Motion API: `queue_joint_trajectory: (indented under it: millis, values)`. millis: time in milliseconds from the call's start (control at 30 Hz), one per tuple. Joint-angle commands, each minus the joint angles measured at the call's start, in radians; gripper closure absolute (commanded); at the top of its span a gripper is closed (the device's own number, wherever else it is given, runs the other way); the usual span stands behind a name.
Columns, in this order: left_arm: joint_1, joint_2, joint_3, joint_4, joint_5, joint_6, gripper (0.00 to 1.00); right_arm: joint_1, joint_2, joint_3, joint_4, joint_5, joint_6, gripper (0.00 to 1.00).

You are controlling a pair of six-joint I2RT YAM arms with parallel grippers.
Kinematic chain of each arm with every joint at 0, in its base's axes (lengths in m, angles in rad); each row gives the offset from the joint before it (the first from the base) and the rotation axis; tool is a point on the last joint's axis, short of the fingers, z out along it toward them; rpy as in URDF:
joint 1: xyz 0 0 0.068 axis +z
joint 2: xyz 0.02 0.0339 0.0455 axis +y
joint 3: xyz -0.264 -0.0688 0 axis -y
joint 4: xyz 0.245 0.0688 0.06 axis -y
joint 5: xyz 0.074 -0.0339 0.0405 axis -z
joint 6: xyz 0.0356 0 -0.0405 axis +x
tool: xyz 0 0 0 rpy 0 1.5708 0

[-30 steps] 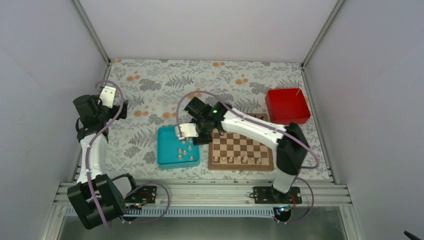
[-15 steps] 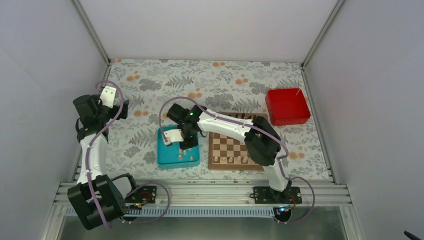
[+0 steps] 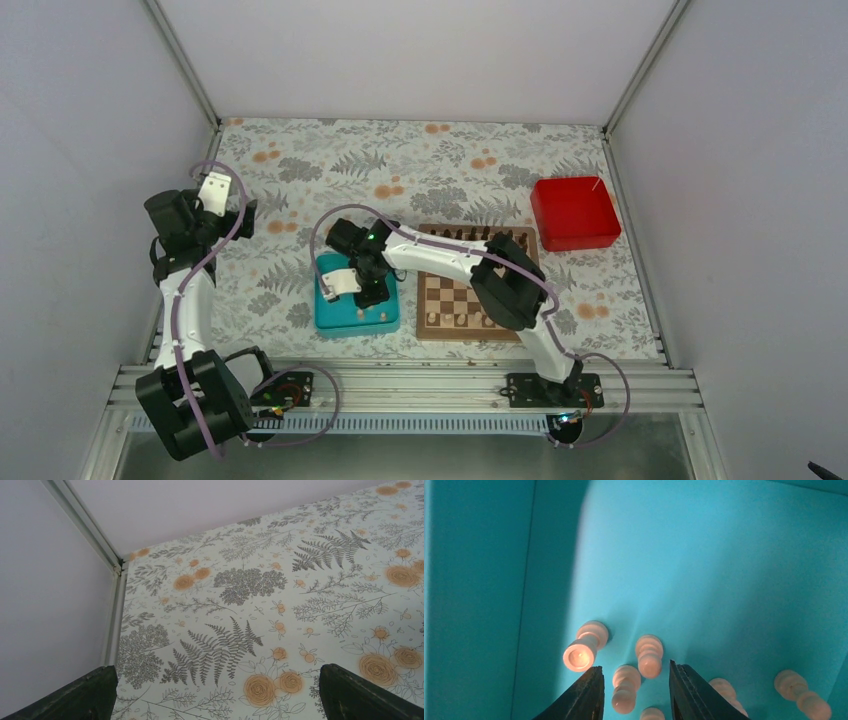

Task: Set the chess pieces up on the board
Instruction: Pick up the chess piece from the storage box.

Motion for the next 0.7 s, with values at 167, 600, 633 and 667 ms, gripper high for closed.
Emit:
queue_joint_trajectory:
  millis: [167, 600, 633, 667]
  values:
    - [0.016, -0.024, 0.002, 0.013, 0.034, 0.007, 0.0, 0.012, 0.041, 0.052, 0.021, 0.008, 0.019, 0.67]
    - [0.029, -0.022, 0.001, 0.016, 0.036, 0.005, 0.0, 0.011, 0.075, 0.067, -0.001, -0.001, 0.021, 0.81]
    - [0.028, -0.023, 0.001, 0.016, 0.037, 0.004, 0.0, 0.011, 0.078, 0.069, -0.003, -0.001, 0.021, 0.81]
    - [0.029, -0.023, 0.002, 0.015, 0.038, 0.005, 0.0, 0.011, 0.079, 0.071, -0.003, -0.003, 0.021, 0.82]
